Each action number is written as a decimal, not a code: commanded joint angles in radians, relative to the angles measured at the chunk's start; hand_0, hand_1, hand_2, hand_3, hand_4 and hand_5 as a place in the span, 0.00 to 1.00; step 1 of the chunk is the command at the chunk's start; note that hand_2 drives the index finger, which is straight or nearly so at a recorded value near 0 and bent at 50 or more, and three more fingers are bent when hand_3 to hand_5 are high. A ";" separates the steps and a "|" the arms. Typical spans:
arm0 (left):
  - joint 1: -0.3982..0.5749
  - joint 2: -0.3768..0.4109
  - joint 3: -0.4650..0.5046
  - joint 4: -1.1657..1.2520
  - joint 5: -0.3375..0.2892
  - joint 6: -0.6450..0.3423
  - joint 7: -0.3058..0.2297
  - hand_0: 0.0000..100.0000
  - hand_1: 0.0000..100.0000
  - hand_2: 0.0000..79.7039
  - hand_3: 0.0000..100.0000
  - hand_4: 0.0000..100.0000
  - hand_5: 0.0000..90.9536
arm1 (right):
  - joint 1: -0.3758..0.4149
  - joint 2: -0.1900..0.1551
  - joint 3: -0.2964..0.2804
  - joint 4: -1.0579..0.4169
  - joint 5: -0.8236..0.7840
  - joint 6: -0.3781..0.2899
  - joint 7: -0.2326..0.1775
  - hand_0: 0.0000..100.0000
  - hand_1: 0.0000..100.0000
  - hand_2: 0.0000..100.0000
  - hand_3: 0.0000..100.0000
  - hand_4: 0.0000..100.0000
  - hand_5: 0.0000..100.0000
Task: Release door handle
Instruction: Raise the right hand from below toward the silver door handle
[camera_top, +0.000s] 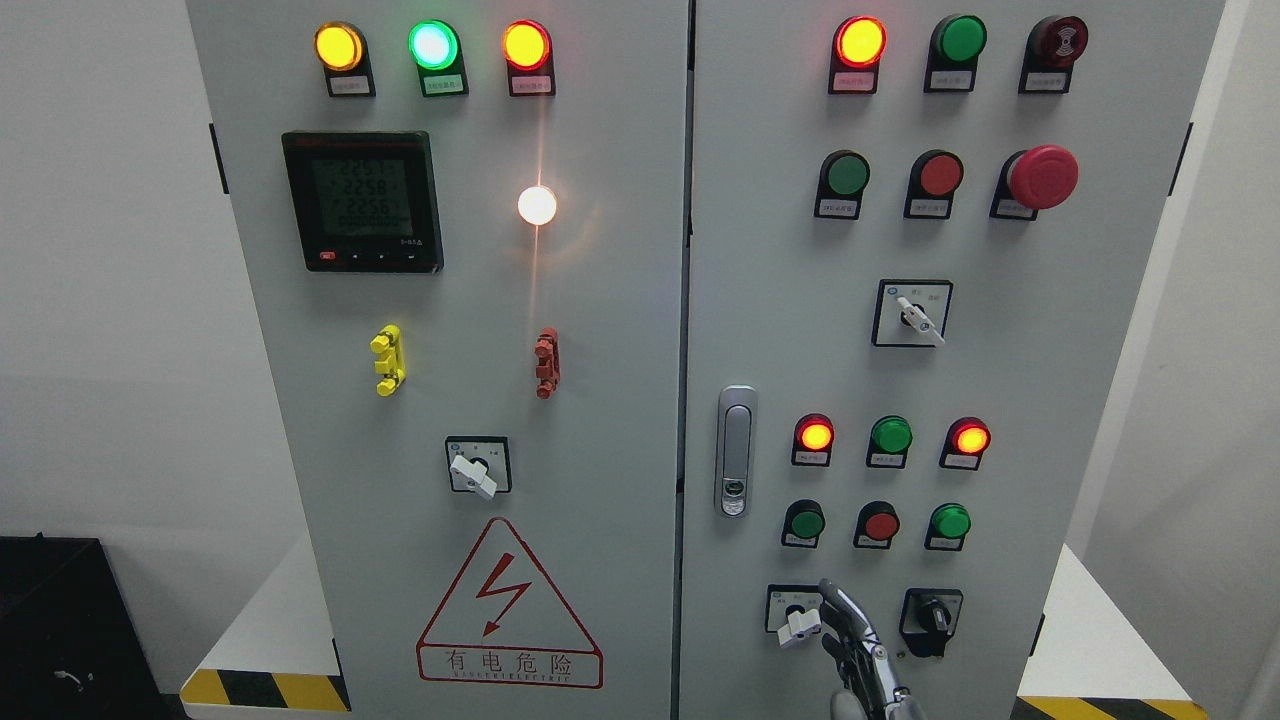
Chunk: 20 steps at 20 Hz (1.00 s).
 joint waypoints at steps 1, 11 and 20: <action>0.017 0.000 0.000 0.000 0.000 0.001 0.000 0.12 0.56 0.00 0.00 0.00 0.00 | 0.002 -0.002 0.001 -0.001 0.001 0.001 0.001 0.39 0.11 0.00 0.16 0.18 0.13; 0.017 0.000 0.000 0.000 0.000 0.001 0.000 0.12 0.56 0.00 0.00 0.00 0.00 | 0.003 -0.002 0.003 -0.003 0.006 -0.001 0.001 0.38 0.16 0.00 0.21 0.24 0.18; 0.017 0.000 0.000 0.000 0.001 0.001 0.000 0.12 0.56 0.00 0.00 0.00 0.00 | -0.005 0.000 0.001 0.000 0.122 0.001 0.001 0.43 0.30 0.07 0.92 0.98 0.98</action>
